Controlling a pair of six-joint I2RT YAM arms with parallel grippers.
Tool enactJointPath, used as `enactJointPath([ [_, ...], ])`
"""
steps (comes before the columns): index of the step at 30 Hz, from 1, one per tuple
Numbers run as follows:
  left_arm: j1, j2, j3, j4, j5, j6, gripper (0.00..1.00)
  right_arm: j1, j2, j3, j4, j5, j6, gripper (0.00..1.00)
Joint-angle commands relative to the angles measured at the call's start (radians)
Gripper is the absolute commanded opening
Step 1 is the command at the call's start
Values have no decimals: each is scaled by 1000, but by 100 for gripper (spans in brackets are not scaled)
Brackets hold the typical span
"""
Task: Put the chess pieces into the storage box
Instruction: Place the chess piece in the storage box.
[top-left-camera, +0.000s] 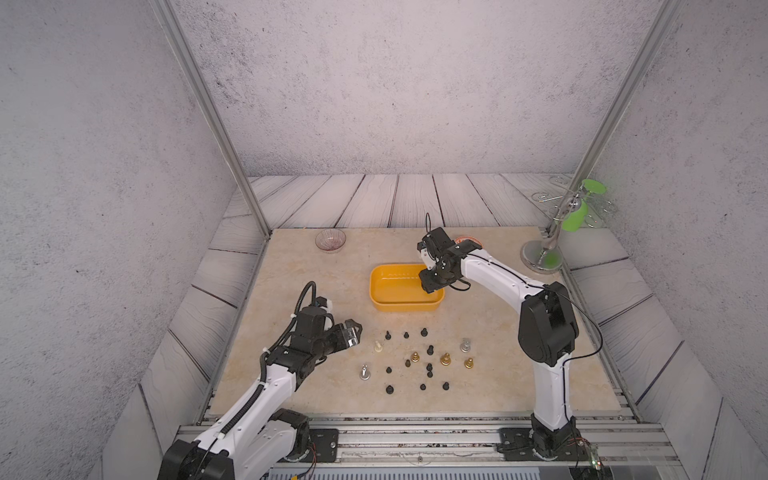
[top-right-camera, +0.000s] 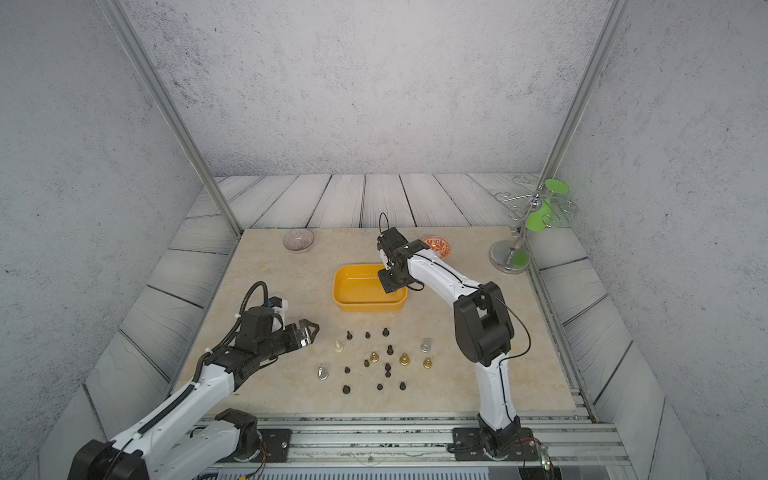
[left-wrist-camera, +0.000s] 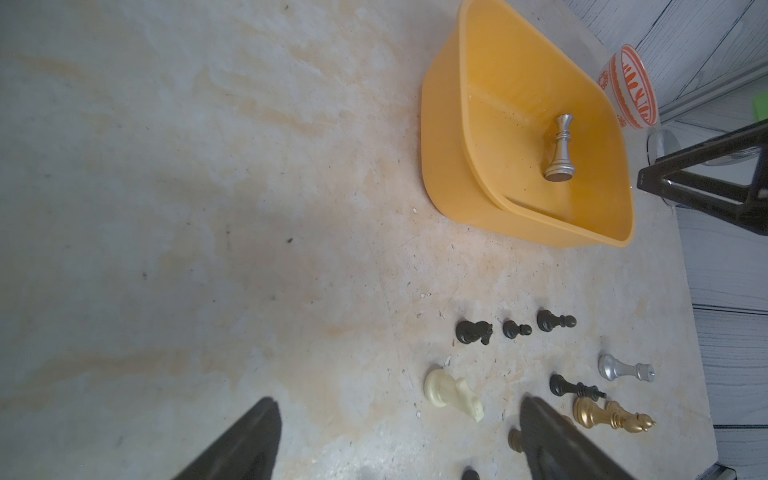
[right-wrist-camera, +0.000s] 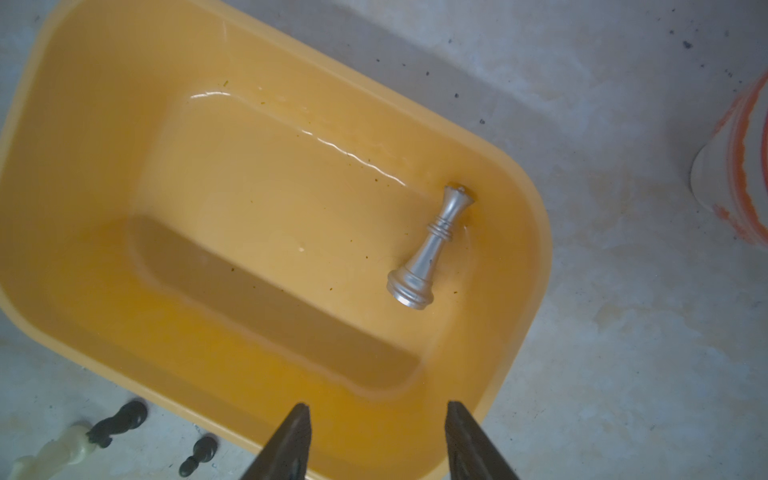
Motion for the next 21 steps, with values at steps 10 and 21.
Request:
enactJointPath([
  [10, -11, -23, 13, -108, -209, -51, 99, -7, -62, -30, 5, -42, 24, 58],
  [21, -14, -135, -13, -77, -286, 55, 99, -8, -182, -150, 54, -80, 58, 61],
])
